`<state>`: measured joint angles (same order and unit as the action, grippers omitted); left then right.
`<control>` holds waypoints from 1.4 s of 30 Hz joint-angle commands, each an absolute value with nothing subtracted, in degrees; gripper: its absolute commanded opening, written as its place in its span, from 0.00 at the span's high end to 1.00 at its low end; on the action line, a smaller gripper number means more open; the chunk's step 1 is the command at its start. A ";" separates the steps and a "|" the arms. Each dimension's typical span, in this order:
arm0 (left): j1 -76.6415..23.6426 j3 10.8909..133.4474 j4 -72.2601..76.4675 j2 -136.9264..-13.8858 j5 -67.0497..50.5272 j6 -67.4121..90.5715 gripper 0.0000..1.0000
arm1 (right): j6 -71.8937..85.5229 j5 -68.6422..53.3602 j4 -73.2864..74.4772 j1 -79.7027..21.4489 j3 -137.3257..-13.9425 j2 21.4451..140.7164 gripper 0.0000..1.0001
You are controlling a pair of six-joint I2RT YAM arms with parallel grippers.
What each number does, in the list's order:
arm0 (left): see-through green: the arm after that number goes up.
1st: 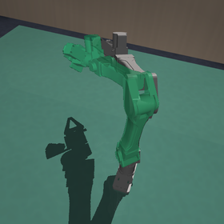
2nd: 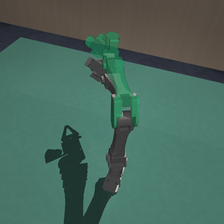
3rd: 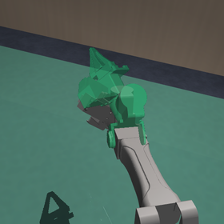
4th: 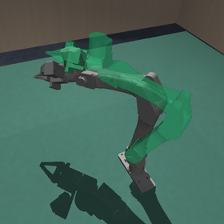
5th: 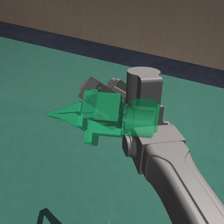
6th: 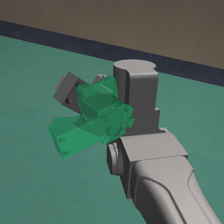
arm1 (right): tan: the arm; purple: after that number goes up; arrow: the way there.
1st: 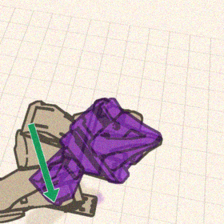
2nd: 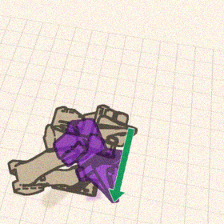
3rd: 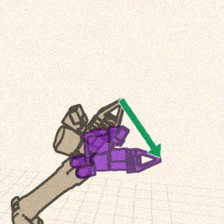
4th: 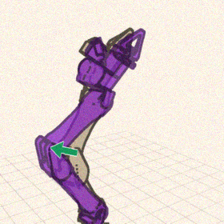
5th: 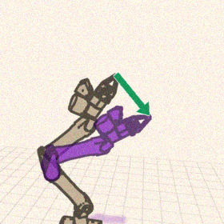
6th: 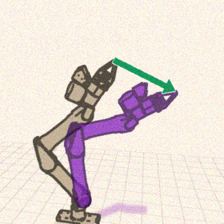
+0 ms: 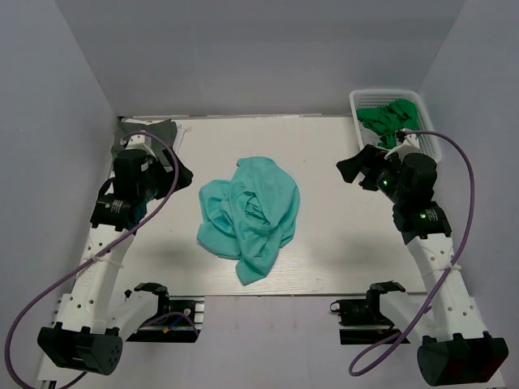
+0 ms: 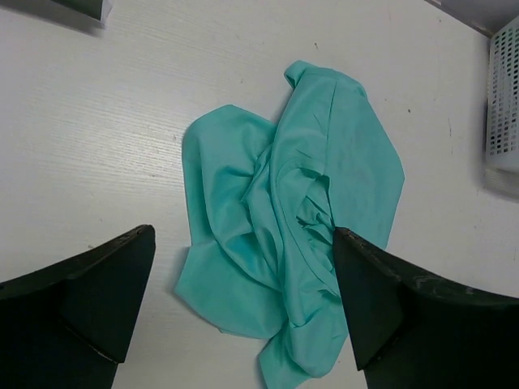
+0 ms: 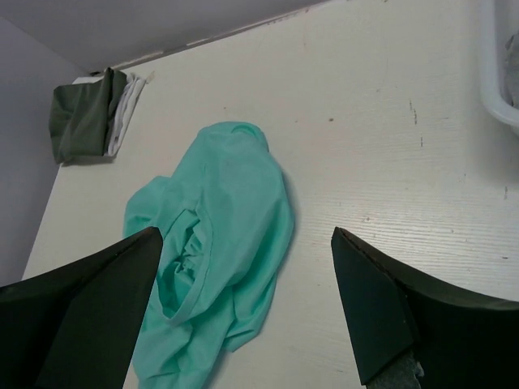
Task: Fold and stack the t-shirts
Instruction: Flatten out the tshirt
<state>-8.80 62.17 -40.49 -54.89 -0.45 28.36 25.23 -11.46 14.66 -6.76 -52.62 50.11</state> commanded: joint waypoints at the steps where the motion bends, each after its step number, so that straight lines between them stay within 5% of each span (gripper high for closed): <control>1: -8.61 60.82 -42.63 -54.49 -2.55 29.09 0.00 | 26.98 -13.63 16.69 -6.77 -53.26 49.48 0.09; 7: -9.40 55.03 -41.92 -56.24 -7.37 33.04 0.00 | 29.00 9.38 26.95 -7.03 -50.98 51.41 0.09; 14: -9.40 41.69 -39.73 -61.16 -13.70 37.70 0.00 | 17.84 -18.97 24.17 -13.16 -49.83 59.21 0.09; 24: -11.07 31.82 -32.00 -64.86 -14.43 44.29 0.00 | 9.58 -11.00 26.19 -41.98 -61.60 79.16 0.09; 32: -13.35 32.95 -26.98 -76.00 -11.61 44.82 0.00 | 9.84 -1.87 22.41 -51.41 -64.86 87.35 0.11; 34: -13.88 33.48 -25.85 -78.39 -10.99 44.82 0.07 | 10.81 -0.18 20.83 -52.20 -65.65 89.56 0.21; 35: -13.89 33.49 -25.84 -80.31 -10.99 44.82 0.10 | 12.03 3.13 20.66 -52.12 -66.00 91.47 0.37; 37: -14.50 34.19 -25.84 -81.12 -10.38 44.82 0.18 | 13.01 4.39 19.51 -52.29 -66.53 92.55 0.44; 42: -16.17 35.33 -27.07 -81.91 -8.26 44.82 0.63 | 13.62 6.33 17.14 -52.03 -66.53 92.72 0.64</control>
<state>-15.00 36.58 -26.26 -80.58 -13.30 45.89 12.62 2.98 20.97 -52.12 -64.10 93.34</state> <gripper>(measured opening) 0.409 0.386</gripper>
